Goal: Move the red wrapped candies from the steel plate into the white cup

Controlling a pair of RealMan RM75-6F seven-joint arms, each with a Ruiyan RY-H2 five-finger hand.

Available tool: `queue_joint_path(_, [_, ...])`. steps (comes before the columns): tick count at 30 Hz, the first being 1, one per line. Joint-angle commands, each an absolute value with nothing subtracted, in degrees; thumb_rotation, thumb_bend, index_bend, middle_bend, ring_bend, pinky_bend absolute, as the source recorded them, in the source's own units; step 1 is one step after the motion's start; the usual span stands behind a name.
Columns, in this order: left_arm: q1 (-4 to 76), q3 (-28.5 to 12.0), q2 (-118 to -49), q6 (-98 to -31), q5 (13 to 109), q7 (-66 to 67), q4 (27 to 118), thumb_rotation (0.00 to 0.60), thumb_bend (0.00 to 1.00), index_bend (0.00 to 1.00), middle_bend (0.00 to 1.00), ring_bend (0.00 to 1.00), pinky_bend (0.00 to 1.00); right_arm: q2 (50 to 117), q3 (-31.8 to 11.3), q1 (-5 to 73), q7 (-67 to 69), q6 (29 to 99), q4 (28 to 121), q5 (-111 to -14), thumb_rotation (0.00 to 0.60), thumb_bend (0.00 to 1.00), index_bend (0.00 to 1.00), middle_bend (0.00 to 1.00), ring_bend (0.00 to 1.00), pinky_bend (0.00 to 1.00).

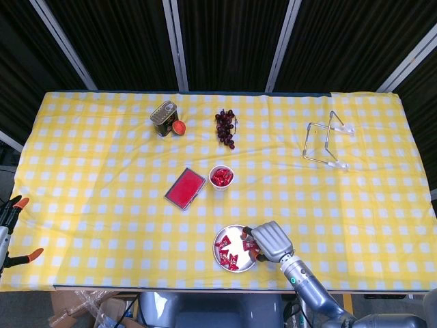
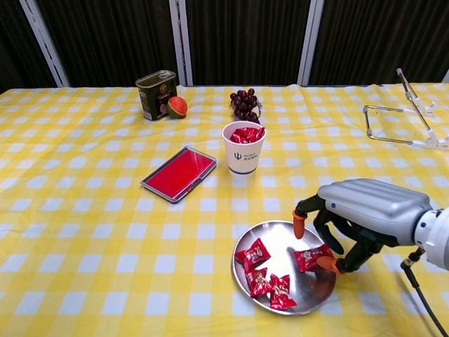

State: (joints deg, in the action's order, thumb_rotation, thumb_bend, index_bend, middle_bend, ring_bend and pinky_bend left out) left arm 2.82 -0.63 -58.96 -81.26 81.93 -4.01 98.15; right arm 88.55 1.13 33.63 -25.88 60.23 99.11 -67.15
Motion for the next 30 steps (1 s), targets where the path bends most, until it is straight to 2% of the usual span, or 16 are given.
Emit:
queue_joint_path(1, [2.84, -0.62, -58.96, -81.19, 81.91, -4.04, 98.15, 0.6, 0.03, 0.0, 0.0, 0.0, 0.0, 88.99, 0.94, 33.13, -24.85, 60.51, 98.32, -67.69, 0.6, 0.39, 0.44, 0.69, 0.79, 0.91])
queue_joint_path(26, [2.77, -0.63, -59.07, -81.37, 82.06, -3.85, 98.06, 0.6, 0.03, 0.0, 0.0, 0.0, 0.0, 91.96, 0.88, 30.21, -21.75, 60.13, 93.28, -69.13, 0.6, 0.39, 0.46, 0.69, 0.79, 0.91])
queue_joint_path(30, [2.76, -0.64, -59.08, -81.39, 82.08, -3.86, 98.07, 0.6, 0.03, 0.0, 0.0, 0.0, 0.0, 92.08, 0.98, 30.04, -21.7, 59.62, 92.99, -69.0, 0.6, 0.39, 0.5, 0.69, 0.79, 0.91])
